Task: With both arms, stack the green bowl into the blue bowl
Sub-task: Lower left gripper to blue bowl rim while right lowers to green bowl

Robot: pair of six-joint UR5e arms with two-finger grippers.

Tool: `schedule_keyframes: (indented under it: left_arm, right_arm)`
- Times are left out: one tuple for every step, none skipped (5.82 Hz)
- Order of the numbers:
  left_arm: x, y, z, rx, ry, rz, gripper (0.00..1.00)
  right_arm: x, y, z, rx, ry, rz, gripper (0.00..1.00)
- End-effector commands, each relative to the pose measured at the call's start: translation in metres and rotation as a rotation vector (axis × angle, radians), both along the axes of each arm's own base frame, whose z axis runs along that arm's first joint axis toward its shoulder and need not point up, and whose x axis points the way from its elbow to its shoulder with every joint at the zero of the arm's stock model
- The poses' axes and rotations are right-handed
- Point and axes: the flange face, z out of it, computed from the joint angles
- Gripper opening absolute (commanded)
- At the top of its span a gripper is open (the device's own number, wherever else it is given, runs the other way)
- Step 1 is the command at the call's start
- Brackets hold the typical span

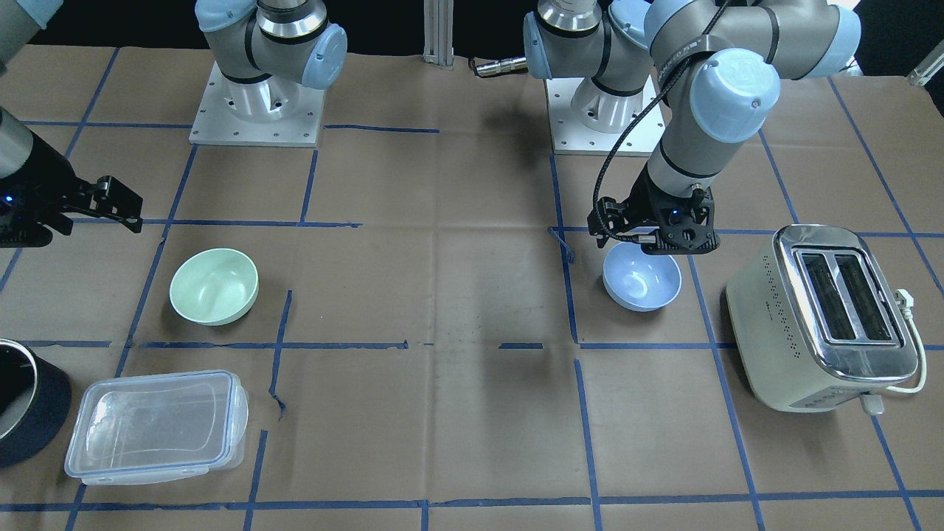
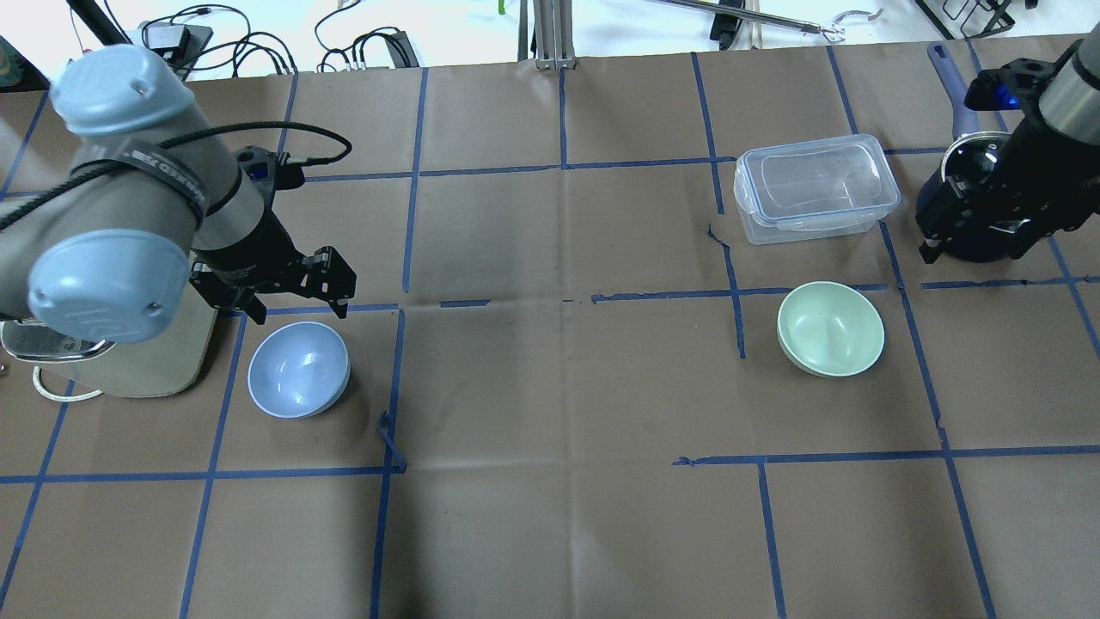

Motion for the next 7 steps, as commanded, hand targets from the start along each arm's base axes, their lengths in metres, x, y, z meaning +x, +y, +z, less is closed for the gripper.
schedule_keyframes:
  left_arm:
    - [0.002,0.002,-0.062,0.039,-0.004,-0.011,0.96]
    - [0.006,-0.009,-0.095,0.021,-0.031,-0.014,0.96]
    - [0.006,-0.008,-0.113,0.054,-0.028,-0.015,0.92]
    - [0.005,-0.007,-0.114,0.057,-0.025,-0.016,0.64]
    - [0.004,-0.007,-0.115,0.064,-0.018,-0.003,0.15]
    - [0.003,-0.006,-0.109,0.052,-0.020,-0.006,0.00]
    - [0.003,-0.009,-0.100,0.036,-0.029,-0.010,0.00]
  right_arm:
    - [0.001,0.012,-0.069,-0.053,0.018,-0.004,1.00]
    - [0.001,0.013,-0.106,-0.037,0.013,-0.005,1.00]
    - [0.007,0.025,-0.134,0.012,-0.010,-0.013,1.00]
    - [0.013,0.036,-0.147,0.039,-0.022,-0.012,1.00]
    - [0.013,0.038,-0.149,0.044,-0.022,-0.013,1.00]
    - [0.011,0.034,-0.145,0.009,-0.008,-0.018,0.89]
    - [0.011,0.031,-0.144,-0.010,0.000,-0.016,0.49]
